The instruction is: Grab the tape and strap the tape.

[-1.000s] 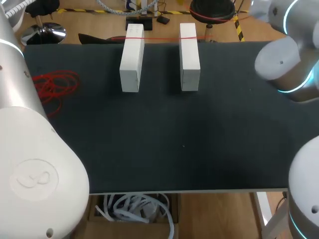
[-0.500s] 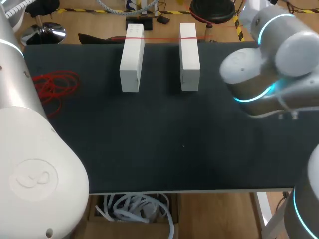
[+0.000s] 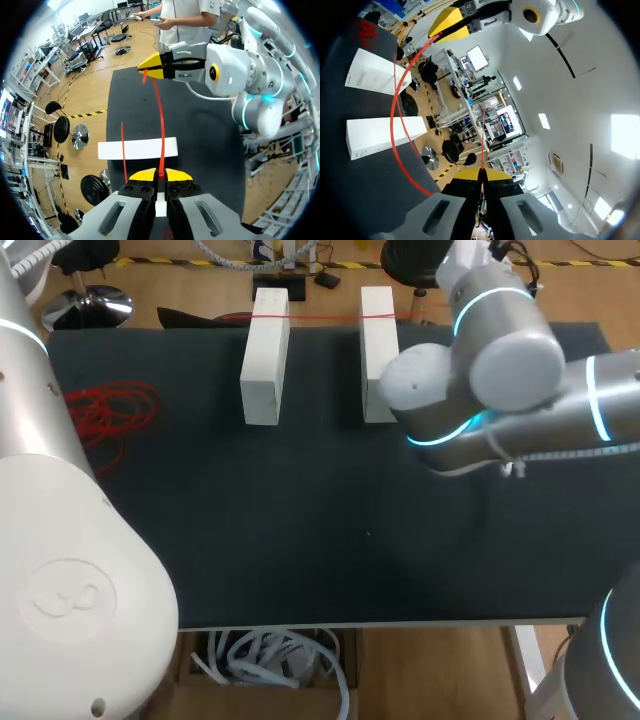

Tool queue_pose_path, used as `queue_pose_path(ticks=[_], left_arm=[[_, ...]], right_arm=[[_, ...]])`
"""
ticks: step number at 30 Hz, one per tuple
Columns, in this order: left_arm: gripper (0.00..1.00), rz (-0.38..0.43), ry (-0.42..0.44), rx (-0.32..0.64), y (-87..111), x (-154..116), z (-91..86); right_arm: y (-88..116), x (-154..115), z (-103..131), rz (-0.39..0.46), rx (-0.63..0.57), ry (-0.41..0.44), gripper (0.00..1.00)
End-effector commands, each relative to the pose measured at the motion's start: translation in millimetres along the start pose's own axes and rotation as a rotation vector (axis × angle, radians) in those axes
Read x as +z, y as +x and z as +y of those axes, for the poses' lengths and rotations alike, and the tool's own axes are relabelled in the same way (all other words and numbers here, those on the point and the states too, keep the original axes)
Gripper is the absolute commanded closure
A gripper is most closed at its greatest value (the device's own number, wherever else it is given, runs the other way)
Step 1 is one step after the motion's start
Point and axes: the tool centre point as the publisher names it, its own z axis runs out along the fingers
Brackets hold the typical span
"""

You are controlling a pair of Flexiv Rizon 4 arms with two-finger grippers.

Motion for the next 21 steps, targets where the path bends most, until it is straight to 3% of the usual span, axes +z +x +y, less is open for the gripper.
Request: queue_pose_path(ticks=[1,10,21], left_arm=[[1.00,0.004,-0.006,-0.001,-1.0,-1.6,-1.3],[1.00,0.004,-0.006,-0.001,-1.0,-1.6,-1.3],[1.00,0.004,-0.006,-0.001,-1.0,-1.6,-1.3]], right_arm=[[2.7,-0.1,8.5,0.016,-0.008,0.145,1.00],[11.3,0.6,32.6,0.046,-0.059,0.061,1.00],[7.8,1.0,50.9,0.028,-0.223,-0.024,1.00]])
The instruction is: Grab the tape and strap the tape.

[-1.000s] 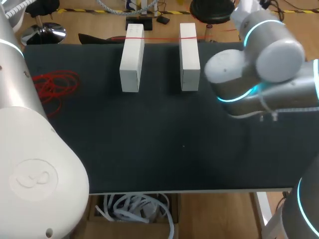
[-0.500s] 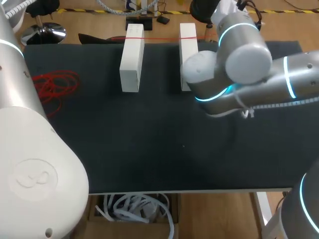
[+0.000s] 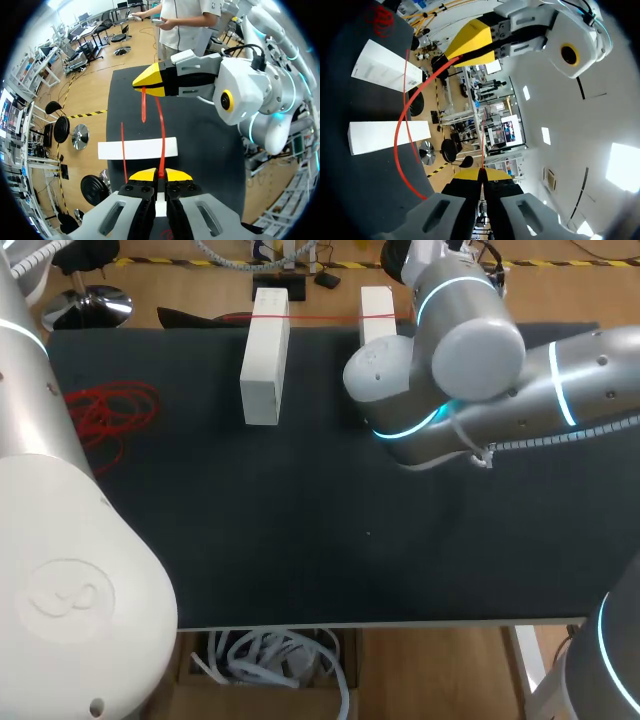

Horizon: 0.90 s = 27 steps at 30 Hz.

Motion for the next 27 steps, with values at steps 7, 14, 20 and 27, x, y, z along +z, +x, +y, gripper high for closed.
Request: queue_pose_path(ticks=[7,14,20,27], left_arm=[[1.00,0.004,-0.007,-0.001,-1.1,-1.6,-1.2],[1.00,0.004,-0.007,-0.001,-1.1,-1.6,-1.2],[1.00,0.004,-0.007,-0.001,-1.1,-1.6,-1.2],[1.00,0.004,-0.007,-0.001,-1.1,-1.6,-1.2]], right_arm=[[2.2,-1.9,10.3,0.001,-0.068,-0.031,1.00],[4.5,-2.6,19.1,0.006,-0.071,-0.048,1.00],[5.1,-3.3,29.1,0.005,-0.084,-0.066,1.00],[5.8,-5.0,38.7,0.002,-0.091,-0.079,1.00]])
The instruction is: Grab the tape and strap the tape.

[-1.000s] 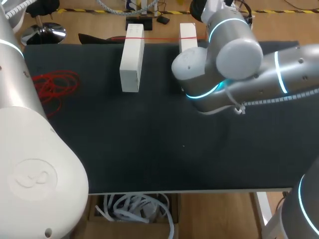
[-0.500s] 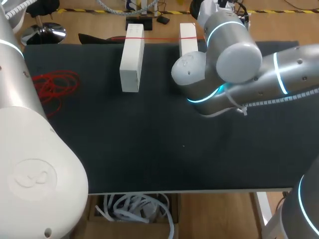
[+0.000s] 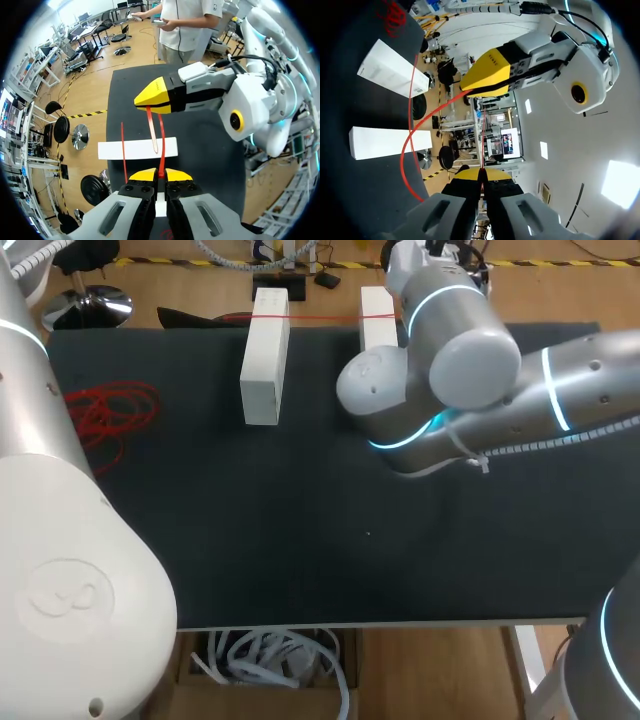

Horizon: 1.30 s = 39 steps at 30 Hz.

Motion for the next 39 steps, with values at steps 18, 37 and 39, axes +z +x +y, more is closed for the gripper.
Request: queue_pose_path(ticks=[18,37,39], left_arm=[[1.00,0.004,-0.007,-0.001,-0.9,-1.8,-1.3],[1.00,0.004,-0.007,-0.001,-0.9,-1.8,-1.3],[1.00,0.004,-0.007,-0.001,-0.9,-1.8,-1.3]], right_arm=[[0.3,0.8,14.1,0.009,-0.036,0.008,1.00],[1.2,1.1,18.0,0.010,-0.069,0.011,1.00],[0.9,2.0,17.9,0.010,-0.068,0.013,1.00]])
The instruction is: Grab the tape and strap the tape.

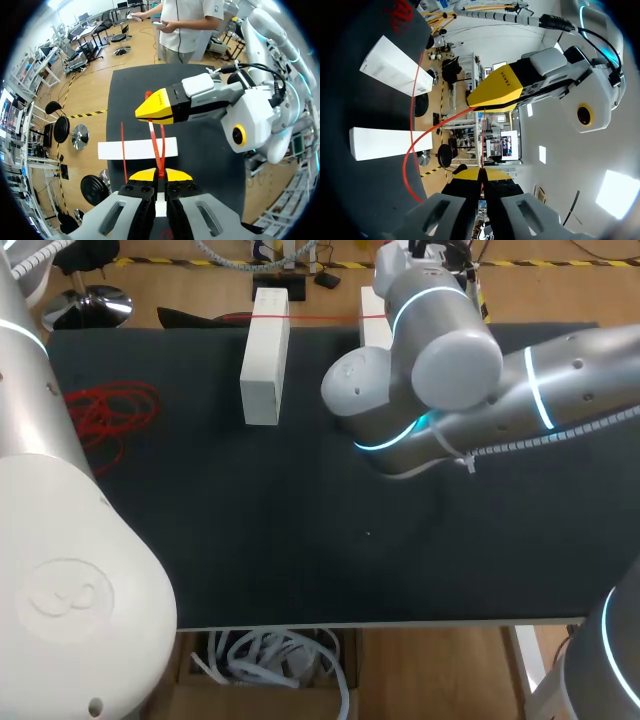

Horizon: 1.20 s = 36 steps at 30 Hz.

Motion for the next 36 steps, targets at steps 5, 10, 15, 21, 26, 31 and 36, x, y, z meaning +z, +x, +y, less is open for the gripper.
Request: queue_pose_path(ticks=[5,10,15,21,26,31,36], left_arm=[[1.00,0.003,-0.007,-0.001,-0.8,-1.9,-1.3],[1.00,0.003,-0.007,-0.001,-0.8,-1.9,-1.3],[1.00,0.003,-0.007,-0.001,-0.8,-1.9,-1.3],[1.00,0.003,-0.007,-0.001,-0.8,-1.9,-1.3],[1.00,0.003,-0.007,-0.001,-0.8,-1.9,-1.3],[1.00,0.003,-0.007,-0.001,-0.8,-1.9,-1.3],[1.00,0.003,-0.007,-0.001,-0.8,-1.9,-1.3]], right_arm=[[-2.2,1.7,1.7,0.008,-0.001,0.004,1.00],[-1.0,1.7,4.9,0.013,-0.003,-0.006,1.00],[-2.3,2.3,5.3,0.013,-0.005,-0.011,1.00],[-3.6,0.1,0.6,0.008,-0.007,-0.004,1.00],[-2.9,-1.6,-3.3,0.007,-0.007,0.010,1.00],[-2.9,-1.0,-4.5,0.009,-0.008,0.014,1.00],[-3.4,0.9,-0.1,0.005,-0.014,0.007,1.00]])
